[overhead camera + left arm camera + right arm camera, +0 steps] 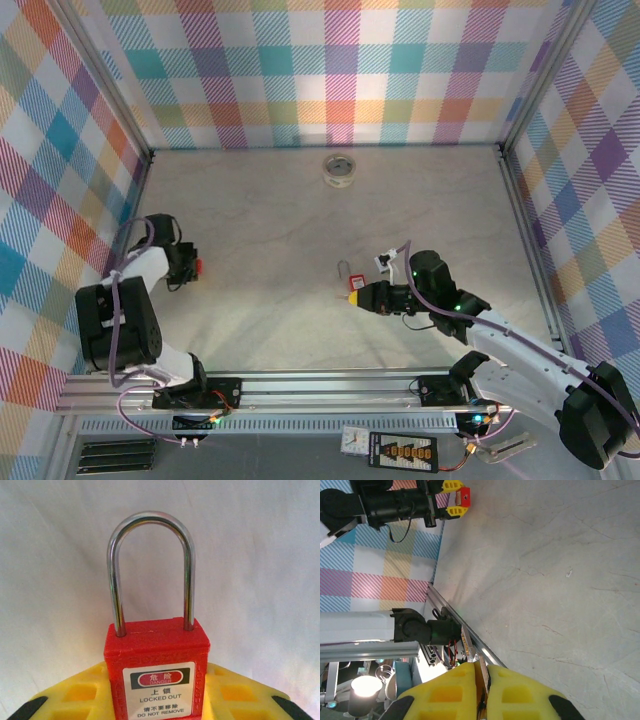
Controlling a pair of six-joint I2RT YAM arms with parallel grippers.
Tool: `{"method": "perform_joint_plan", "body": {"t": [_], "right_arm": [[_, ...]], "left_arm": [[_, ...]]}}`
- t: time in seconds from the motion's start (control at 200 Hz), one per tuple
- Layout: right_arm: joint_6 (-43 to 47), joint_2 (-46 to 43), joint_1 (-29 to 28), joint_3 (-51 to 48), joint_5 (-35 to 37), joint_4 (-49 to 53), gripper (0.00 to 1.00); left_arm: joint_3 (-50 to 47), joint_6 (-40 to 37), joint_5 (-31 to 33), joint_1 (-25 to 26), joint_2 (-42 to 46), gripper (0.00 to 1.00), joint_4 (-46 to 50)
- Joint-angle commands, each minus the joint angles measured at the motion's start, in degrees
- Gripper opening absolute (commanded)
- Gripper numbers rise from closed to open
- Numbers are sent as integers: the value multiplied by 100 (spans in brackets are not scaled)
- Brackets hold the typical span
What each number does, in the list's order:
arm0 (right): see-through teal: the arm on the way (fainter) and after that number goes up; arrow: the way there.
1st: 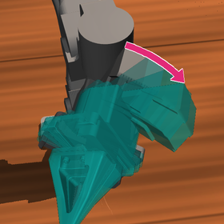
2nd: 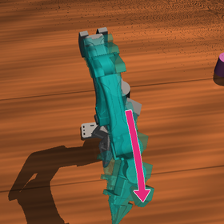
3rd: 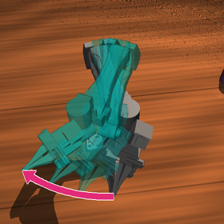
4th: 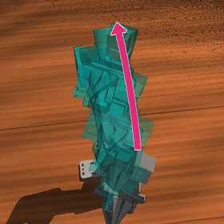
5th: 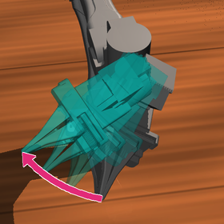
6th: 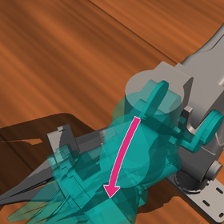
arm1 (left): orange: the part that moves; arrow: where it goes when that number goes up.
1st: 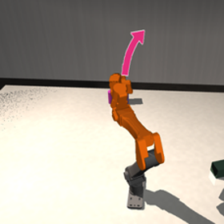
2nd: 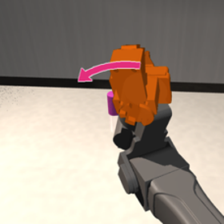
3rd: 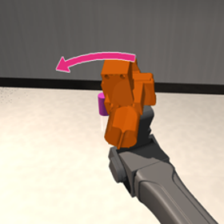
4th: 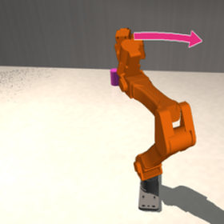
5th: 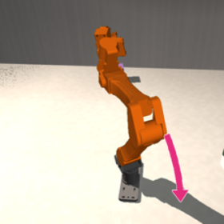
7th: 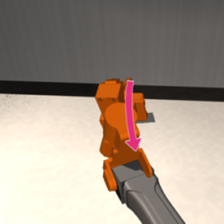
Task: Unlock with the key
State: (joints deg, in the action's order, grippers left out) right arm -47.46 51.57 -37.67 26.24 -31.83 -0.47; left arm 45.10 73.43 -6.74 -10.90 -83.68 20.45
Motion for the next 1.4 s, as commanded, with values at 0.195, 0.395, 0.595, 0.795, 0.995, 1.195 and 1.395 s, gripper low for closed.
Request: {"method": "perform_joint_plan", "body": {"t": [0.195, 0.395, 0.595, 0.795, 0.995, 1.195, 1.395], "right_arm": [[834, 41, -3, 637, 443, 161, 0], [992, 469, -17, 767, 468, -448, 0], [1167, 761, -288, 773, 880, -1221, 0], [1381, 993, -610, 873, 1628, -1487, 0], [1340, 1492, -803, 943, 1849, -2047, 0], [1390, 1637, -961, 947, 2180, -2397, 0], [1398, 1678, -961, 933, 2252, -2467, 0]], "left_arm": [[-212, 682, -329, 1813, 1130, 16, -1185], [-313, 1146, -442, 2783, 1535, 17, -1981], [-403, 1472, -147, 3667, 1833, 16, -2193], [-686, 1740, 361, 4344, 2054, 16, -2467], [-821, 1894, 823, 4925, 2184, 15, -2735], [-801, 2145, 1149, 5334, 2235, 14, -2678], [-877, 2236, 1179, 5461, 2232, 11, -2773]]}}
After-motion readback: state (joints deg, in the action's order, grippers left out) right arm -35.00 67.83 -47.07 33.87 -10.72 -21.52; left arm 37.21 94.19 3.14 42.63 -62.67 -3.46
